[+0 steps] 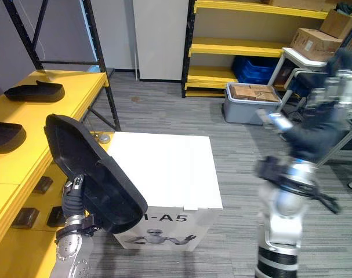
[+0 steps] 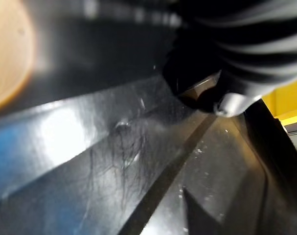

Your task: Walk over and take plastic housings, then place them on the shelf

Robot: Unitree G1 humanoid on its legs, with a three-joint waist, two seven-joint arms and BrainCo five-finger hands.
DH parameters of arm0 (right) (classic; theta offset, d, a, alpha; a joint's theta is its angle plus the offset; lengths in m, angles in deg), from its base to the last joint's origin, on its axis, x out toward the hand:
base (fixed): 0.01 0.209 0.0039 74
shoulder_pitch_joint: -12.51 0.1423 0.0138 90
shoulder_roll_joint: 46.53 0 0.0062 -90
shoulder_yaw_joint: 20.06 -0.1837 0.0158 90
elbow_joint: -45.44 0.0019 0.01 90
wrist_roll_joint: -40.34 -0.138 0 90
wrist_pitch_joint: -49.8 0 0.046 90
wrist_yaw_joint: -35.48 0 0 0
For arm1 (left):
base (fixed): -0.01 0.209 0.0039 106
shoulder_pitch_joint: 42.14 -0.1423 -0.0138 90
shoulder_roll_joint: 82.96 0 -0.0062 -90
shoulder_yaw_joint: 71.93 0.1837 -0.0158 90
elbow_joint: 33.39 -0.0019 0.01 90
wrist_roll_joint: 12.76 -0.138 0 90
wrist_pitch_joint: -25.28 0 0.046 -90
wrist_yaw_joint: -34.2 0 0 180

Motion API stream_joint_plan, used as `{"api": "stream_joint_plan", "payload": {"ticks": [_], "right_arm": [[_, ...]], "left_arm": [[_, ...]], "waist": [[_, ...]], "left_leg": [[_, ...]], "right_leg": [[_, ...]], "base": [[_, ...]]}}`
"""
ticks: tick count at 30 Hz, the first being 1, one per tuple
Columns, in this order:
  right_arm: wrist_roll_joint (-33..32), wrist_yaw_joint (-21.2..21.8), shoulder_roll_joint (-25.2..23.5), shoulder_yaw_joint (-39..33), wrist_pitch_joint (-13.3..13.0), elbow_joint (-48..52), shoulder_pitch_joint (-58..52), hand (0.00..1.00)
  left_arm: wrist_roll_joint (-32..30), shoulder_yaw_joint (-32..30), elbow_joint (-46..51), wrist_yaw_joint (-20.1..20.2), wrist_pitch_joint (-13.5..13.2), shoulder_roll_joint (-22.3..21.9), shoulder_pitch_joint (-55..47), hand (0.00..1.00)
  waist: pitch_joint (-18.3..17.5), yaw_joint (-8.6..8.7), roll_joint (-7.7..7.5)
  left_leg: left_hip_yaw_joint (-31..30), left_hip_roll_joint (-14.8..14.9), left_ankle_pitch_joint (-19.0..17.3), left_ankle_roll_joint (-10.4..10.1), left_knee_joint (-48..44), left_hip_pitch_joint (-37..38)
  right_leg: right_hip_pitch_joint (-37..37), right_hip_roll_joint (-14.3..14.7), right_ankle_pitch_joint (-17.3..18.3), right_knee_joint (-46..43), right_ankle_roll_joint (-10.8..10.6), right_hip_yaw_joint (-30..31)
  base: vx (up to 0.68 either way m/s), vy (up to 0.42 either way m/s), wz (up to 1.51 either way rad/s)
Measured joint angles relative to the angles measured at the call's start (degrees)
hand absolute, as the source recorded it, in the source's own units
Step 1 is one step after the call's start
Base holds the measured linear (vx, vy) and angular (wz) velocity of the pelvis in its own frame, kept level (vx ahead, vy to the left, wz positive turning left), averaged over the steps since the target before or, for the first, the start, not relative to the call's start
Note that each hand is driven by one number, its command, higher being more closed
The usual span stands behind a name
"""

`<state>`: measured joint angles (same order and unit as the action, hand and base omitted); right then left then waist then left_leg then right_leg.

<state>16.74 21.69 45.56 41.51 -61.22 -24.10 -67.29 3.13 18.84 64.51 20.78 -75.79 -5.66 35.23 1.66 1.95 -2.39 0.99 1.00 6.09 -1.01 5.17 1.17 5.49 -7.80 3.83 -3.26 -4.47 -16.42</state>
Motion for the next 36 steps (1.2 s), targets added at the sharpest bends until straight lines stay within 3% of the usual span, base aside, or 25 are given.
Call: {"api": "stream_joint_plan", "payload": {"ticks": [3, 5, 11, 16, 21, 27, 32, 34, 36], "right_arm": [[-4.0, -0.1, 0.7, -6.8, -1.1, -9.6, -6.4, 0.00], [-4.1, -0.2, 0.7, -7.4, -0.8, -16.3, -9.7, 0.00], [-0.4, 1.7, -2.6, -6.8, 6.3, -41.4, -20.1, 0.00], [5.0, 6.3, -9.0, -0.4, 11.0, -60.8, -24.1, 0.00], [8.3, 10.4, -14.5, 8.7, 13.6, -66.8, -28.5, 0.00], [13.2, 12.9, -15.3, 16.1, 14.1, -68.6, -29.0, 0.00], [15.2, 12.8, -14.0, 18.9, 14.1, -69.1, -26.8, 0.00], [15.4, 12.8, -13.6, 20.3, 14.0, -69.2, -25.6, 0.00], [16.0, 12.7, -12.6, 20.6, 14.0, -70.4, -22.5, 0.00]], "left_arm": [[-1.6, -0.4, 0.8, 0.9, 0.0, -0.2, -1.8, 1.00], [-1.7, -1.1, 1.7, 1.4, 0.0, -0.2, -2.9, 1.00], [-2.7, -1.5, 4.2, 3.0, 0.0, -0.4, -6.2, 1.00], [-2.9, 1.4, 5.1, 5.3, 0.0, -0.3, -7.1, 1.00], [-4.2, 4.5, 7.8, 6.7, 0.0, -0.3, -7.7, 1.00], [-5.6, 5.9, 9.4, 6.8, 0.1, -0.5, -7.7, 1.00], [-6.0, 8.0, 10.7, 6.8, 0.2, -0.5, -7.2, 1.00], [-5.9, 8.6, 11.9, 6.7, 0.2, -0.5, -5.9, 1.00], [-5.9, 8.6, 12.8, 6.5, 0.2, -0.9, -5.0, 1.00]], "waist": [[0.0, 1.00, 0.08], [-0.1, 1.68, 0.15], [-0.3, 2.58, 1.28], [-0.4, 1.74, 2.27], [-0.2, 1.06, 2.59], [0.0, -0.17, 2.18], [0.8, -2.89, 1.22], [2.0, -2.87, 0.32], [3.9, -4.67, -0.04]], "left_leg": [[0.1, 0.1, -0.1, 0.0, -0.2, -0.5], [0.1, 0.1, -0.1, 0.0, -0.2, -0.8], [0.2, 0.2, -0.2, -0.1, -0.2, -1.5], [1.1, 0.7, -0.4, -0.3, -0.2, -1.0], [1.6, 0.8, -1.1, -0.7, 0.0, 0.0], [-1.4, -0.3, -0.8, -0.3, 0.0, 0.2], [-9.8, -2.9, 1.1, 0.0, -0.6, -1.0], [-15.8, -4.3, 1.6, -0.5, -3.2, -3.6], [-18.4, -5.3, 2.0, -0.7, -5.3, -6.9]], "right_leg": [[-0.6, 0.1, 0.0, 0.0, 0.0, 0.2], [-1.0, 0.1, 0.0, -0.1, 0.0, 0.2], [-1.6, 0.2, 0.0, -0.1, 0.0, 0.3], [-1.4, 0.5, 0.1, -0.7, 0.1, 1.4], [-1.3, 0.3, 1.2, -2.7, 0.1, 1.8], [-1.0, -0.9, 3.6, -6.1, -0.3, -0.8], [0.8, -3.3, 7.0, -10.4, -0.7, -8.6], [2.2, -3.8, 8.3, -11.3, -0.4, -12.0], [2.8, -4.1, 9.0, -11.7, -0.7, -16.5]], "base": [[0.00, 0.002, -0.01], [0.00, 0.000, 0.00], [0.00, 0.000, -0.01], [-0.02, 0.001, -0.09], [-0.04, 0.001, -0.03], [-0.01, 0.000, 0.28], [0.03, -0.019, 0.87], [0.02, -0.061, 1.75], [-0.06, -0.051, 1.42]]}}
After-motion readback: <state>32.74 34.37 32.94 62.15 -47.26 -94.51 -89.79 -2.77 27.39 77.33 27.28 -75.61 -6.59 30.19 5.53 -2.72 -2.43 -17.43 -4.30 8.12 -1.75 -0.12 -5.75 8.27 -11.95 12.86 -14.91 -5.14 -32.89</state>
